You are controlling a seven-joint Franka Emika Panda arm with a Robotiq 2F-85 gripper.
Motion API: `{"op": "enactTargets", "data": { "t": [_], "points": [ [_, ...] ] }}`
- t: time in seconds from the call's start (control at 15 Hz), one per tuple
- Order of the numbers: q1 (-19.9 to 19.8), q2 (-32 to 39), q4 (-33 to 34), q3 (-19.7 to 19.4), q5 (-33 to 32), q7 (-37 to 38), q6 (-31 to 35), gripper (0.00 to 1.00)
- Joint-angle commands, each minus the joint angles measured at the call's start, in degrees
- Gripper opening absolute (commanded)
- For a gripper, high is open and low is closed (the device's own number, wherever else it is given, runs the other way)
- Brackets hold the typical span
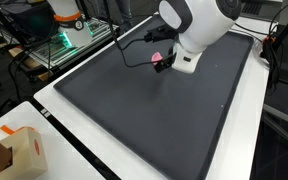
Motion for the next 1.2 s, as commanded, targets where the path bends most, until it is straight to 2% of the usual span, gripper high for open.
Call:
{"op": "enactTargets", "data": {
  "t": [0.0,0.53,0.87,1.13],
  "points": [
    [-1.1,-5.1,-8.3,-0.9,5.8,5.0,5.5,1.00],
    [-1.9,-12.1,-20.3,-3.6,15.3,15.6,13.5,1.00],
    [-1.7,-15.2,-25.0,-4.2,16.9,19.2,15.1,1.00],
    [-0.7,-18.6,-27.8,-4.2,14.7,18.7,16.7,1.00]
  ]
}}
